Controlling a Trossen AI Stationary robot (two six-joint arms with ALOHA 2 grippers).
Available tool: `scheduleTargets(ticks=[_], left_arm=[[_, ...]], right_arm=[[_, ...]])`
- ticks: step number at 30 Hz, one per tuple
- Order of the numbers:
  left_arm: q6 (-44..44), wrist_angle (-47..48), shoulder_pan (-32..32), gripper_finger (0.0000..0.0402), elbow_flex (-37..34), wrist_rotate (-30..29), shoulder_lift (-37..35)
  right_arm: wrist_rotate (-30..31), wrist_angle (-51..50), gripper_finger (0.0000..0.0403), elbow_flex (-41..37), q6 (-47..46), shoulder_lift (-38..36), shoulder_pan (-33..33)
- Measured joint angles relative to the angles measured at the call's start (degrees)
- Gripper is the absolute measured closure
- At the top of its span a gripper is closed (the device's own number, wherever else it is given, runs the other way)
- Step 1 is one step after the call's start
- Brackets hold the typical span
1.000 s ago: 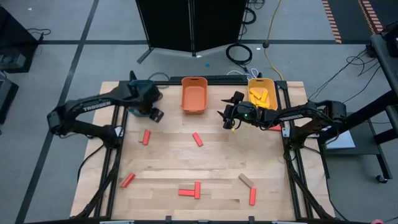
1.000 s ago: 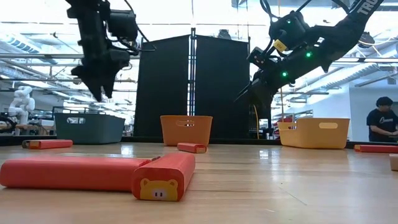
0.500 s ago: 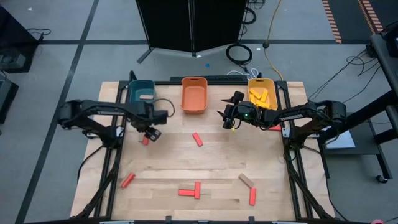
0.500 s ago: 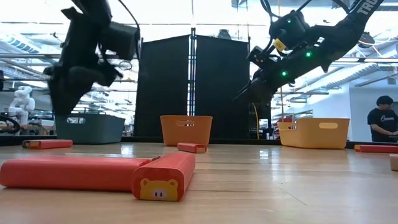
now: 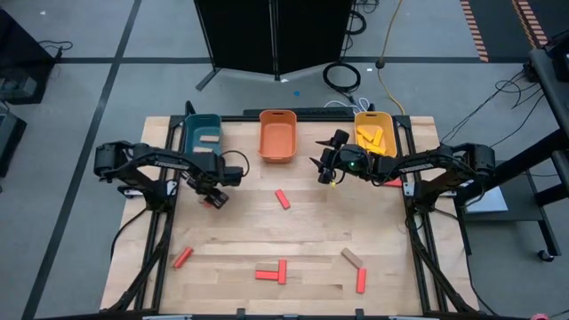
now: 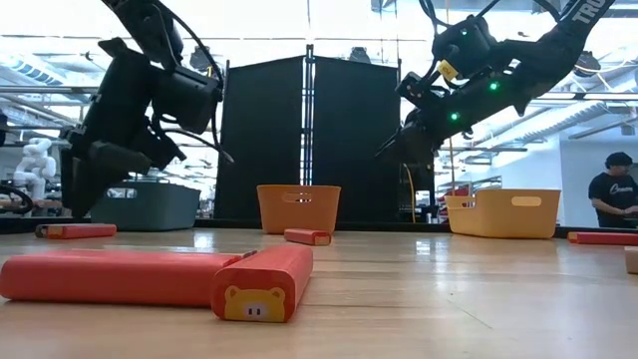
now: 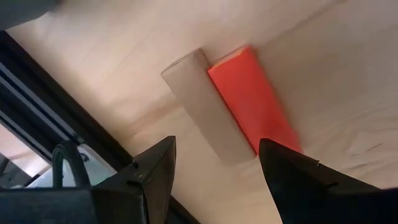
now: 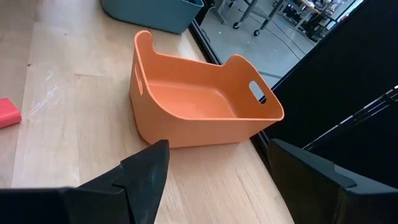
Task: Sort blocks
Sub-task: Put the brown block into the blue bin
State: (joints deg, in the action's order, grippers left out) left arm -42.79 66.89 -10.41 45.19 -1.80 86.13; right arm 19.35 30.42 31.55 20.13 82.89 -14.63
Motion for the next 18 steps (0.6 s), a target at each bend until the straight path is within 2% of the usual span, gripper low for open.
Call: scheduleTargets(ticks=[18], left_arm=[[0.23, -2.54, 3.01, 0.0174, 0.20, -2.91, 4.19]], right_arm=[[-0.24, 0.28, 0.0135, 0.00, -1.01, 0.00, 0.00]])
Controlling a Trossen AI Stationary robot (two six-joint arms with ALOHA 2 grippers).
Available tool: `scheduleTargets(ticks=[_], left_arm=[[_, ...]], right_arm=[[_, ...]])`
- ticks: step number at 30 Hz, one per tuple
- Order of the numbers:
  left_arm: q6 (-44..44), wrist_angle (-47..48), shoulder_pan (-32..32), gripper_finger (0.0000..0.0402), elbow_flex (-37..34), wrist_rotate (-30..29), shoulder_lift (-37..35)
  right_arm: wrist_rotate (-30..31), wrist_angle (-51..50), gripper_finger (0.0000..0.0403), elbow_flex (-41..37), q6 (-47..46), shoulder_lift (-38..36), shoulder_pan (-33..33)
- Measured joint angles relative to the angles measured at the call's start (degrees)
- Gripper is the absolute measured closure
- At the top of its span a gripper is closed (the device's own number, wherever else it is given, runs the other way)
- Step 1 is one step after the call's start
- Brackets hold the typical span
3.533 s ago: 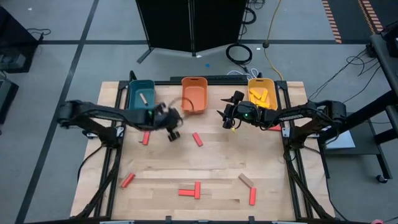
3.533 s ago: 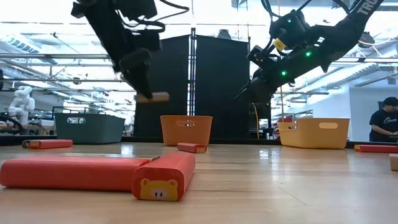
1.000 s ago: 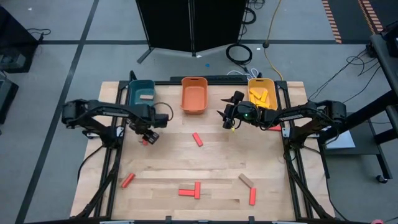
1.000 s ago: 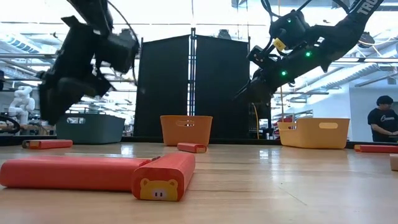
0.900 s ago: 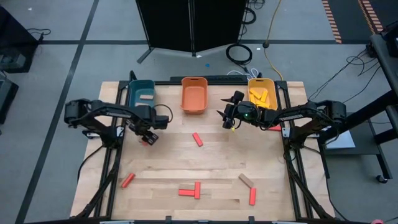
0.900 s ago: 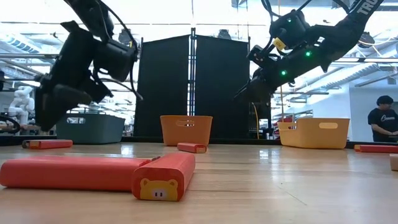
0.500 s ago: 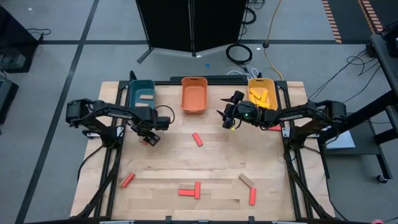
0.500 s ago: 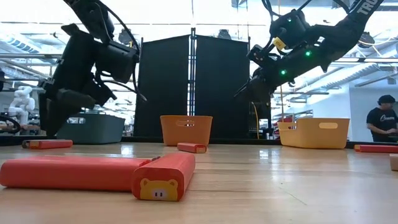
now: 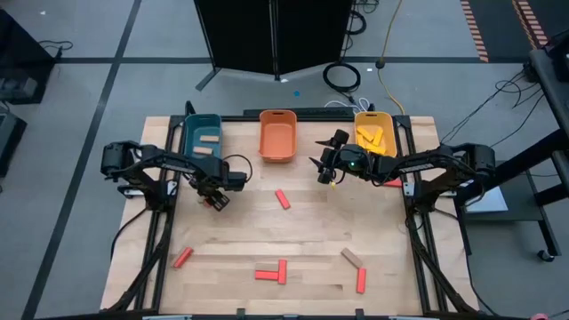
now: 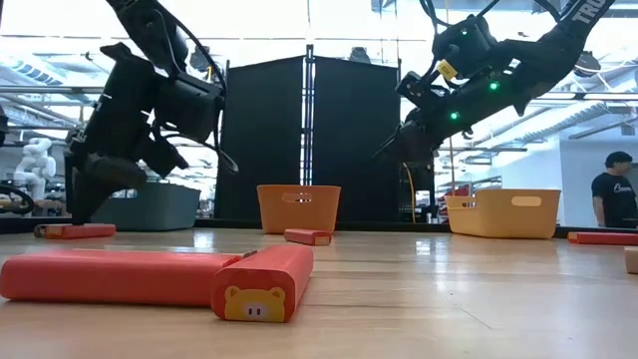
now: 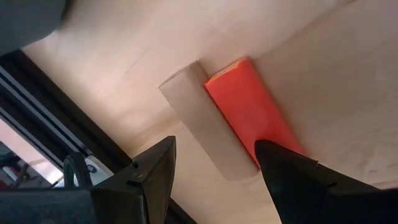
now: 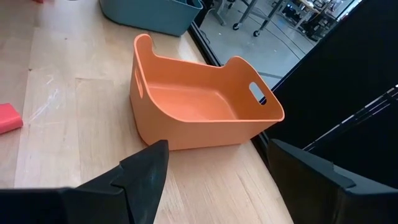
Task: Sort blocks
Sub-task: Put the brown block into the blue bin
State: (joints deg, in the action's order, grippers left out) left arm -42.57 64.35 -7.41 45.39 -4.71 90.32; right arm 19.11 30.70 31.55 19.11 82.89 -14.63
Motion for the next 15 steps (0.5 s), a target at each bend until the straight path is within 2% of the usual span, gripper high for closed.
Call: scheduleTargets(ticks=[15], left_arm=[[-0.07, 1.44, 1.21, 0.0174, 1.99, 0.51, -0.04]], right_arm=[[0.00, 0.79, 0.0135, 0.00, 0.00, 0.00, 0.00]])
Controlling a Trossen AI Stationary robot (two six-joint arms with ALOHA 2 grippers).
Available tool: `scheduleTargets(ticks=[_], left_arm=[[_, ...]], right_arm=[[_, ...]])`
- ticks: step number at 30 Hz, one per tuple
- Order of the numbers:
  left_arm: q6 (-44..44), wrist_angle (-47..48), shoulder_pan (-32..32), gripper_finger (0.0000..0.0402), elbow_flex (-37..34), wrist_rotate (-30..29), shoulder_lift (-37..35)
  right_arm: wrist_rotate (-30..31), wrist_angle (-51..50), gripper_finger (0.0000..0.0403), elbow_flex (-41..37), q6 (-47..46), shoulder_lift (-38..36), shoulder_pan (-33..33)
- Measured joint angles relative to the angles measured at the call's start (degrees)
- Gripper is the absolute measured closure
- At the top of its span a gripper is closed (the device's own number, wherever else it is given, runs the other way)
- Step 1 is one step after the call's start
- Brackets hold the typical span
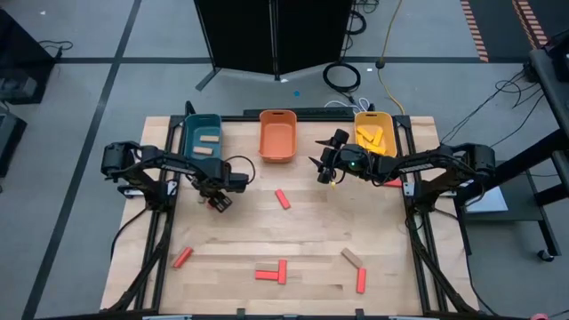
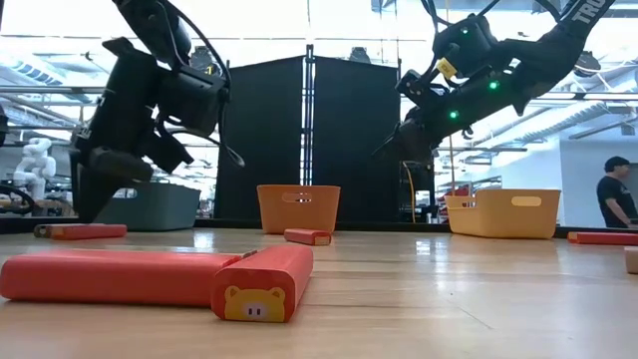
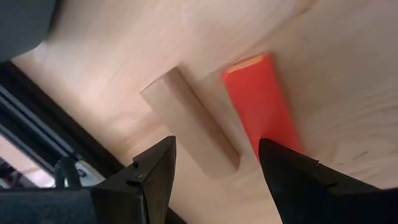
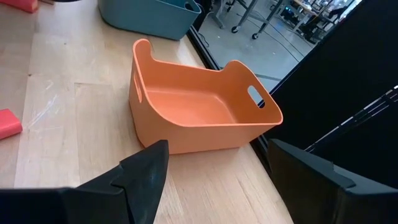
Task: Sort blocks
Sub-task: Put the brown block into the blue bin
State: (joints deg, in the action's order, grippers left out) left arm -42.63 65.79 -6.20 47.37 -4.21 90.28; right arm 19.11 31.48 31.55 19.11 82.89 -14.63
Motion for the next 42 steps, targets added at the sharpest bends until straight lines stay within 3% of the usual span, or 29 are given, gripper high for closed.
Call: scheduleTargets(ticks=[17, 24, 31, 42], left_arm=[[-3.52, 1.14, -2.00, 0.0174, -0.20, -5.69, -10.19], [-4.64, -0.06, -5.31, 0.0174, -4.93, -2.25, -9.79], [-0.39, -8.49, -8.31, 0.0174, -8.99, 1.49, -9.84], [0.50, -10.43, -11.43, 0.0174, -12.00, 2.60, -9.93]], right_arm=[[0.00, -0.11, 0.0135, 0.00, -0.02, 0.00, 0.11], [0.00, -0.95, 0.0135, 0.00, -0.14, 0.00, 0.11], [0.00, -0.94, 0.0135, 0.00, -0.42, 0.00, 0.13], [0.00, -0.92, 0.0135, 0.00, -0.24, -0.01, 0.11]])
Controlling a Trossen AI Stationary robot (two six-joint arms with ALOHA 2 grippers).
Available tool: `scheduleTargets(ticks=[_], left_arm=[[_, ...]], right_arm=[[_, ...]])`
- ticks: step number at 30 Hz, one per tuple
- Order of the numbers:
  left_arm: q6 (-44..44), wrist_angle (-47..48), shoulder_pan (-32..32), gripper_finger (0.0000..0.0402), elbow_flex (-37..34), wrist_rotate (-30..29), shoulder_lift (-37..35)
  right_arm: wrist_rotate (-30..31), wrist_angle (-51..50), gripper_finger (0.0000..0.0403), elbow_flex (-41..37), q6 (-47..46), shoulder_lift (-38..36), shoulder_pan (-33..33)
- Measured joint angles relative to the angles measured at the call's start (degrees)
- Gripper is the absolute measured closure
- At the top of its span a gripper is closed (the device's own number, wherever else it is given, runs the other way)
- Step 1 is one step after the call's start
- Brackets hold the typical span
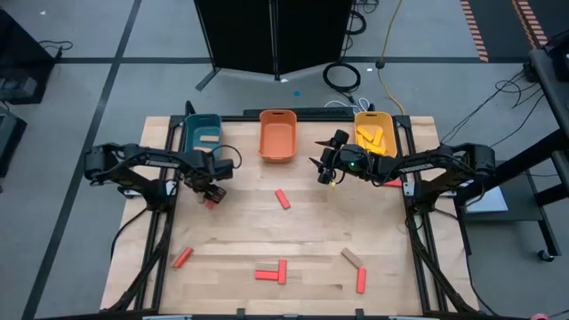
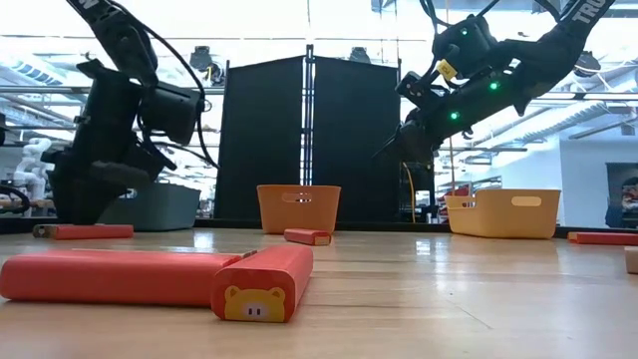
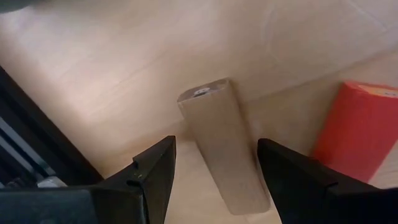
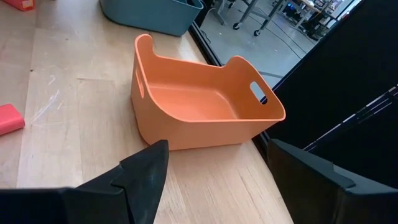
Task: Sort blocks
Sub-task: Put the brown block into the blue bin
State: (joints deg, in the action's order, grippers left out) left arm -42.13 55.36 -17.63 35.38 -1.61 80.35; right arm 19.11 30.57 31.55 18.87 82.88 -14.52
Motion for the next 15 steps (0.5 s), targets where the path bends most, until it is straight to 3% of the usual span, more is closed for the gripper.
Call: scheduleTargets(ticks=[9, 15], left_arm=[[3.87, -1.88, -0.81, 0.0175, -0.57, 0.55, -0.06], [3.66, -4.05, -0.81, 0.0212, -1.93, 1.16, -0.13]], right_arm=[[0.00, 0.02, 0.0135, 0.00, -0.02, 0.00, 0.00], [0.00, 0.02, 0.0135, 0.00, -0.15, 0.01, 0.00]])
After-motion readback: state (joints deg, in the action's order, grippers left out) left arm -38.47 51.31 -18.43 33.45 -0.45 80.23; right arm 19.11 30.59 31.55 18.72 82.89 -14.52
